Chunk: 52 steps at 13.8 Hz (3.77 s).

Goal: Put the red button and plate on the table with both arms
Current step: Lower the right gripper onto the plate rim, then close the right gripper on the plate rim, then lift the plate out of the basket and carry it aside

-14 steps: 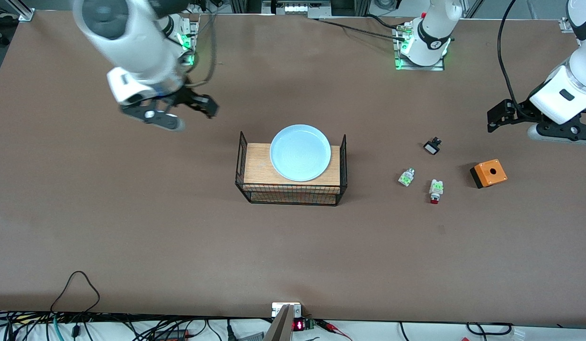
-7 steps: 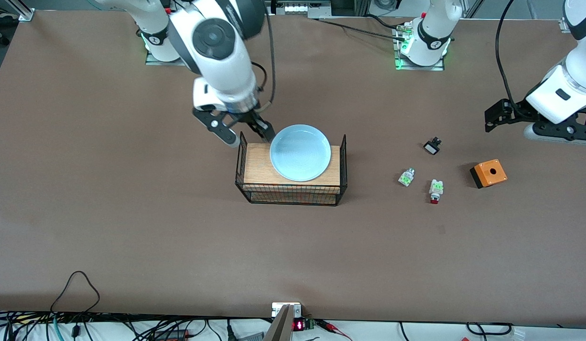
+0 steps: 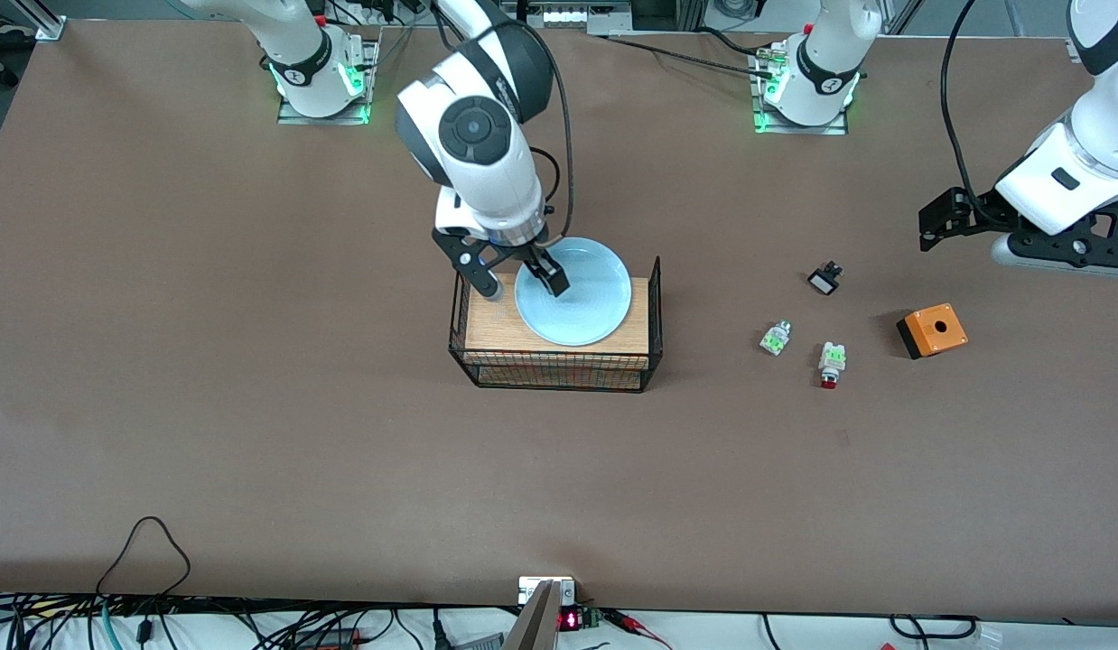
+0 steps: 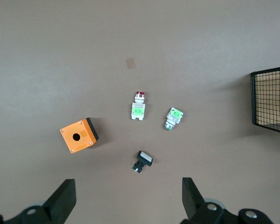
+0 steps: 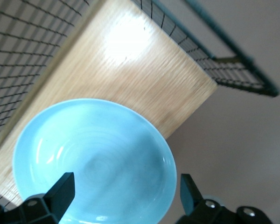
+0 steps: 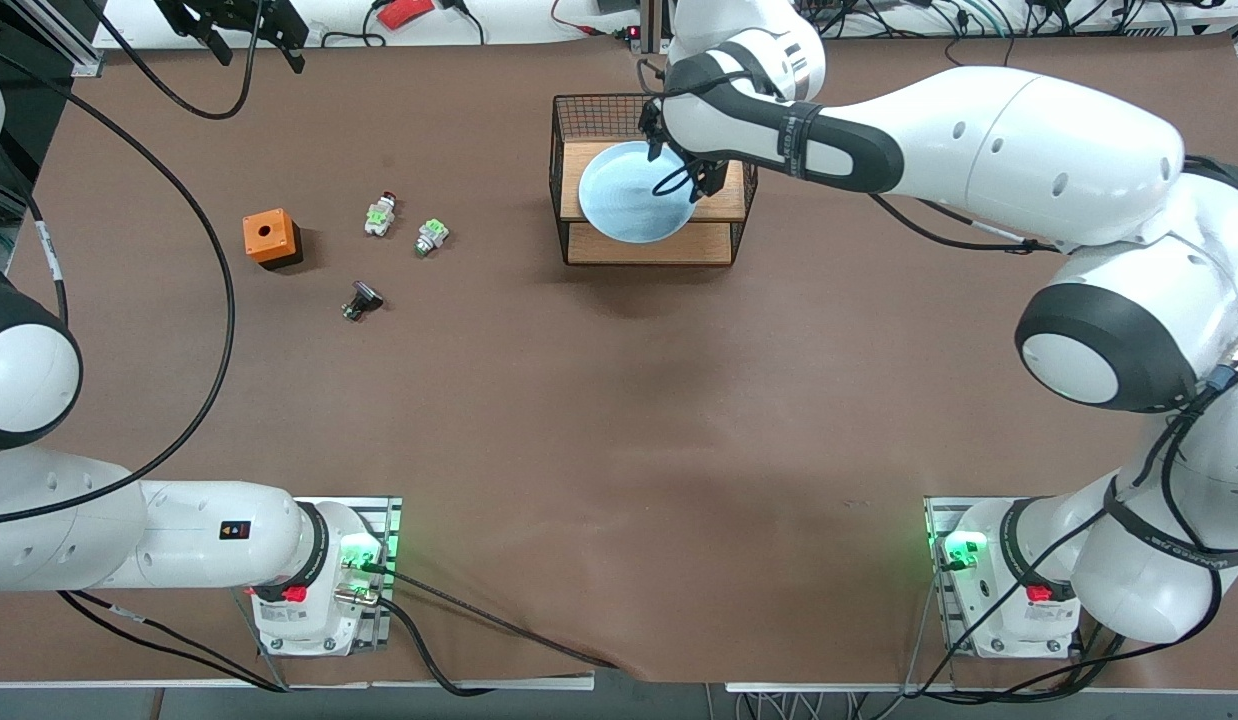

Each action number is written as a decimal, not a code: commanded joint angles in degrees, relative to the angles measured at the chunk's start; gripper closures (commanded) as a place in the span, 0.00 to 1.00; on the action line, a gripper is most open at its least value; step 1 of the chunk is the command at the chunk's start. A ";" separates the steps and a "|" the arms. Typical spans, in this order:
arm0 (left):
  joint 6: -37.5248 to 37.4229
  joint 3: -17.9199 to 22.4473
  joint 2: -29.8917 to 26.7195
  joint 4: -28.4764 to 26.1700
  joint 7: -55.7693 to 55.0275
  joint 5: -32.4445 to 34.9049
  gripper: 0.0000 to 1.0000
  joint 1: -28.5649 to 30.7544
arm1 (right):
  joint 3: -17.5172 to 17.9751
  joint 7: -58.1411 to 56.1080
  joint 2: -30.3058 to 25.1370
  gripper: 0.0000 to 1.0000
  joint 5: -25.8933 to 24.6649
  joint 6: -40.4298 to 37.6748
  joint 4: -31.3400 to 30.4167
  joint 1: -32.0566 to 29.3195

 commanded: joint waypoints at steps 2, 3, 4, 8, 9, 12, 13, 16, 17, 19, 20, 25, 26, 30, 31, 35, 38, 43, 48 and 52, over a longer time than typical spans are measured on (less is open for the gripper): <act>-0.27 -0.05 0.46 1.30 -0.45 0.16 0.00 -0.14 | -0.83 0.03 0.94 0.00 1.39 -0.05 -1.43 1.26; -0.36 -0.05 0.46 1.30 -0.45 0.25 0.00 -0.14 | -0.83 -0.15 0.59 0.00 1.39 -0.49 -2.57 1.27; -0.36 -0.05 0.46 1.30 -0.45 0.17 0.00 -0.14 | -0.83 -0.15 0.41 0.00 1.39 -0.67 -3.36 1.35; -0.45 -0.31 0.46 1.30 -0.45 0.25 0.00 -0.14 | -0.83 0.55 0.24 0.03 1.39 -0.67 -3.72 1.35; -0.45 -0.31 0.46 1.30 -0.45 0.25 0.00 -0.14 | -0.74 0.64 0.23 0.18 1.39 -0.67 -3.72 1.35; -0.45 -0.31 0.46 1.30 -0.36 0.25 0.00 -0.14 | -0.83 0.73 -0.55 0.59 1.48 -0.76 -3.72 1.27; -0.45 -0.31 0.46 1.30 -0.36 0.25 0.00 -0.14 | -0.83 0.47 -0.73 0.70 1.48 -0.84 -3.81 1.27; -0.45 -0.31 0.46 1.30 -0.36 0.25 0.00 -0.14 | -0.83 -0.06 -0.91 0.80 1.39 -0.85 -4.42 1.27; -0.36 -0.31 0.46 1.30 -0.45 0.25 0.00 -0.14 | -0.83 -0.15 -0.91 0.81 1.39 -0.85 -4.69 1.27; -0.36 -0.31 0.46 1.30 -0.45 0.25 0.00 -0.14 | -0.83 -0.24 -0.91 0.82 1.39 -0.76 -5.39 1.35; -0.36 -0.31 0.55 1.30 -0.45 0.25 0.00 -0.14 | -0.83 -0.24 -0.82 0.82 1.39 -0.76 -5.57 1.35; -0.01 -0.31 0.90 1.48 -0.62 0.16 0.00 -0.14 | -0.92 -1.99 -0.82 0.96 1.39 -0.76 -5.40 1.71; 0.08 -0.31 0.99 1.91 -0.62 0.16 0.00 -0.14 | -1.01 -2.60 -0.99 1.00 1.39 -0.76 -5.13 1.71; -0.01 -0.31 1.08 2.36 -0.62 0.16 0.00 -0.14 | -1.01 -4.98 -3.36 1.00 1.48 -0.76 -5.13 1.71; -0.01 -0.31 1.08 2.44 -0.62 0.16 0.00 -0.14 | -1.01 -4.98 -3.89 1.00 1.48 -0.76 -5.13 1.71; 0.08 -0.31 1.34 2.44 -0.62 0.16 0.00 -0.14 | -0.92 -4.63 -6.52 1.00 1.56 -1.11 -5.22 1.79; -0.01 -0.31 1.25 2.53 -0.71 0.08 0.00 -0.14 | -0.83 -5.16 -10.30 1.00 4.01 -2.78 -4.95 1.62; -0.27 -0.31 1.16 2.53 -0.89 0.16 0.00 -0.14 | -1.27 -5.68 -17.16 1.00 4.55 -4.97 -4.69 0.13; -0.27 -0.31 1.17 2.53 -0.98 0.16 0.00 -0.14 | -1.27 -24.36 -21.21 1.00 4.55 -13.31 -4.69 -11.97; -0.36 -0.22 1.08 3.50 -0.98 0.08 0.00 0.30 | -1.36 -47.11 -21.91 1.00 4.38 -20.35 -4.78 -24.10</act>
